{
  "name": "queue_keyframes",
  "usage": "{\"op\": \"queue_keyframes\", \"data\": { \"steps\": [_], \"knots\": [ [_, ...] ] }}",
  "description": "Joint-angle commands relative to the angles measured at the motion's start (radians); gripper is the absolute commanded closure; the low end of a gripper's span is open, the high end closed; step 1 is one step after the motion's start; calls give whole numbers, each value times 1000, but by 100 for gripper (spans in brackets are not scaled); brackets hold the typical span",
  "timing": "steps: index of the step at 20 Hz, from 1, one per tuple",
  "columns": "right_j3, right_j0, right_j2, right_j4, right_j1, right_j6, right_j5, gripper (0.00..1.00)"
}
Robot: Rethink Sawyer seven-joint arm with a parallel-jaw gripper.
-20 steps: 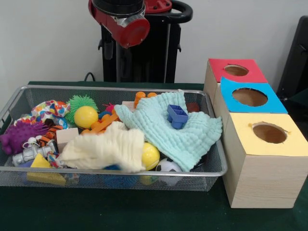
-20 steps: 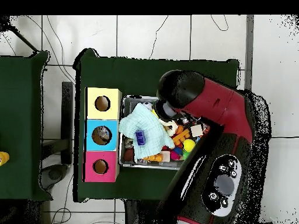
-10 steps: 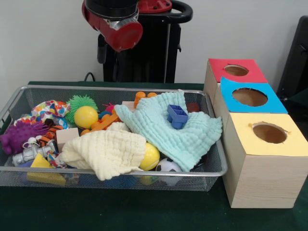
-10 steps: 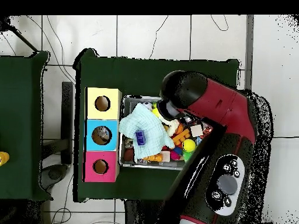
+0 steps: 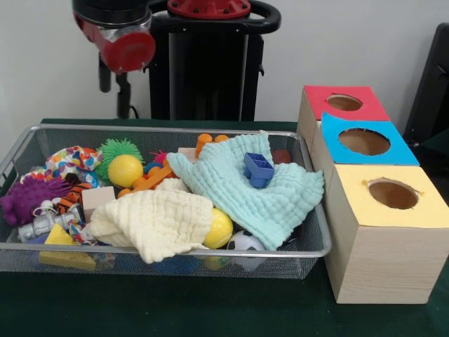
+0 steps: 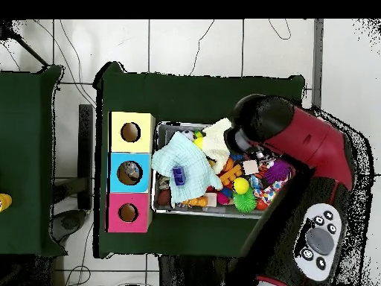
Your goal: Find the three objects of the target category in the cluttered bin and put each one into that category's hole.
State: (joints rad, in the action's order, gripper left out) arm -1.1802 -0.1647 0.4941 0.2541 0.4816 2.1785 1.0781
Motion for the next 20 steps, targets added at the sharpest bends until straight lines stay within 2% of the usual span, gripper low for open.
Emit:
{"op": "queue_keyframes", "data": {
  "steps": [1, 6, 9, 20],
  "knots": [
    [-109, -62, -140, -34, -36, -13, -148, 0],
    [-144, -88, -177, -31, -69, -5, -230, 0],
    [-148, -104, -195, -25, -85, -1, -245, 0],
    [-148, -74, -165, -17, -137, 136, -362, 0]
  ]
}}
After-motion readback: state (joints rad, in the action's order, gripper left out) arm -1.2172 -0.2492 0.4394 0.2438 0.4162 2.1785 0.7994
